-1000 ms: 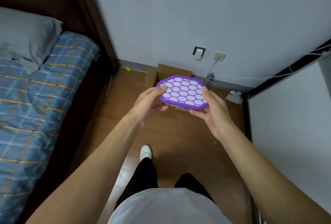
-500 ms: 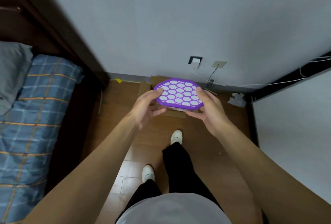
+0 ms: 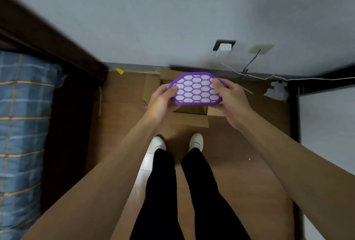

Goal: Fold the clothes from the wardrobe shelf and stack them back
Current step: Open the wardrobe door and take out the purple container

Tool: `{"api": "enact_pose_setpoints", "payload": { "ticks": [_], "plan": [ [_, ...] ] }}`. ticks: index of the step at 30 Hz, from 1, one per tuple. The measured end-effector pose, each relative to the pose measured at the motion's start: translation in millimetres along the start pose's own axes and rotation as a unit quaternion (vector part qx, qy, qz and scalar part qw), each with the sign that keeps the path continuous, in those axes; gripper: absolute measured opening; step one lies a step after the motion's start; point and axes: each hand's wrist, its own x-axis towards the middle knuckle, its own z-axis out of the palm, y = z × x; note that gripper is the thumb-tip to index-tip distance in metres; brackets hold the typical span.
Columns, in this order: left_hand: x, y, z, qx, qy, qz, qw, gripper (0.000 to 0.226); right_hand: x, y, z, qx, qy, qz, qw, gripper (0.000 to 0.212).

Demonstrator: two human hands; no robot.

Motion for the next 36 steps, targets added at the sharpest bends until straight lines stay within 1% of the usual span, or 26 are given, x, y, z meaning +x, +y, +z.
{"api": "enact_pose_setpoints", "payload": {
  "ticks": [3, 6, 7, 9, 12, 13, 14, 17, 18, 24, 28, 31, 36],
  "plan": [
    [65, -25, -19, 0.010, 0.006, -0.018, 1.000, 0.022, 62, 39, 13, -0.004, 0.005, 0.015, 1.000, 0.021],
    [135, -55, -38, 0.024, 0.008, -0.032, 0.999, 0.010, 125, 86, 31, 0.006, 0.014, 0.022, 1.000, 0.013],
    [158, -67, -45, 0.033, 0.015, -0.037, 0.999, 0.011, 147, 103, 38, 0.010, 0.014, 0.027, 0.999, 0.011],
    [204, -95, -58, 0.057, 0.027, -0.050, 0.997, 0.020, 189, 136, 52, 0.011, 0.020, 0.035, 0.999, 0.008],
    [267, -141, -74, 0.068, 0.034, -0.066, 0.995, 0.039, 248, 187, 68, -0.021, 0.011, 0.038, 0.999, 0.011],
    [287, -157, -78, 0.073, 0.036, -0.071, 0.994, 0.041, 266, 205, 69, -0.029, 0.011, 0.046, 0.998, 0.013],
    [306, -173, -79, 0.081, 0.042, -0.078, 0.993, 0.039, 283, 223, 70, -0.033, 0.012, 0.056, 0.998, 0.013],
    [360, -218, -84, 0.103, 0.056, -0.104, 0.988, 0.025, 330, 274, 69, -0.043, 0.011, 0.081, 0.996, 0.014],
    [375, -232, -84, 0.117, 0.056, -0.113, 0.985, 0.024, 344, 288, 68, -0.053, 0.010, 0.083, 0.995, 0.014],
    [441, -290, -87, 0.171, 0.026, -0.143, 0.974, 0.041, 423, 355, 66, -0.102, 0.020, 0.087, 0.991, 0.015],
    [470, -311, -90, 0.202, 0.005, -0.167, 0.965, 0.042, 457, 386, 68, -0.131, 0.027, 0.101, 0.986, 0.020],
    [490, -323, -88, 0.227, 0.005, -0.188, 0.956, 0.042, 478, 409, 70, -0.156, 0.033, 0.128, 0.979, 0.034],
    [508, -339, -87, 0.247, 0.009, -0.215, 0.945, 0.048, 499, 429, 68, -0.173, 0.033, 0.158, 0.972, 0.037]
  ]
}}
